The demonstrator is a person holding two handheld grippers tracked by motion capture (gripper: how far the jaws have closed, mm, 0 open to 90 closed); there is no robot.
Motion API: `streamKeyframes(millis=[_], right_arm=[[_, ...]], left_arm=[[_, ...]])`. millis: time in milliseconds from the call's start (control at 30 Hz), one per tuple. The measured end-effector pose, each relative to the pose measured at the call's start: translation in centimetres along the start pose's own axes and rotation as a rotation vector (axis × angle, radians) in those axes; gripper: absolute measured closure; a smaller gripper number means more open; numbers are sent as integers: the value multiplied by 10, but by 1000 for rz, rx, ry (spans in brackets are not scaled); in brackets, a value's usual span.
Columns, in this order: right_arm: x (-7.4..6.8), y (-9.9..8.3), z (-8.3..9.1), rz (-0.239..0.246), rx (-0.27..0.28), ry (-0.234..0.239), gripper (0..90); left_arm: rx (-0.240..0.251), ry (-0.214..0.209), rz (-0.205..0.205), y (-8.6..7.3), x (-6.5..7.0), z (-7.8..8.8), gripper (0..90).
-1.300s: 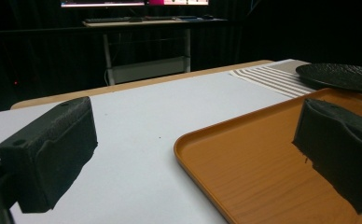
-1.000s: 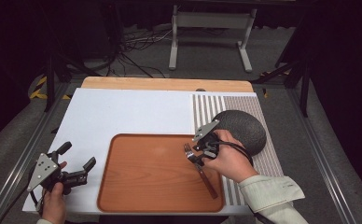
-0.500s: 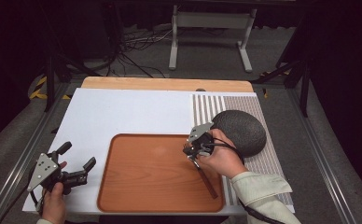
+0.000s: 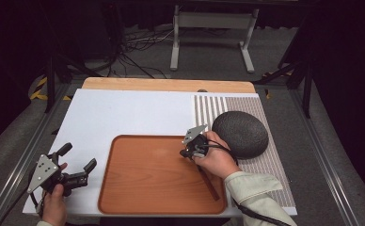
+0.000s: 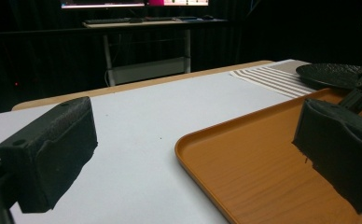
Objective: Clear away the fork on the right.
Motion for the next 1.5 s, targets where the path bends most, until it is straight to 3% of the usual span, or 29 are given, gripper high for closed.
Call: streamKeyframes(millis=[567, 1500], right_arm=[[9, -3, -4, -1, -21, -31, 900], [42, -23, 13, -97, -36, -125, 900]], left_arm=[[-2, 1, 2, -1, 0, 0, 3], [-4, -1, 0, -1, 0, 0, 3]])
Point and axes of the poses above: each handheld gripper's, and its own axes: z roughly backward along the jaws, y roughly out of its top, x roughly to its right, the point moved 9 cm from there along -z, roughly forward along the jaws, and after that the axes turned 10 degrees about -z, right-handed, at the moved point
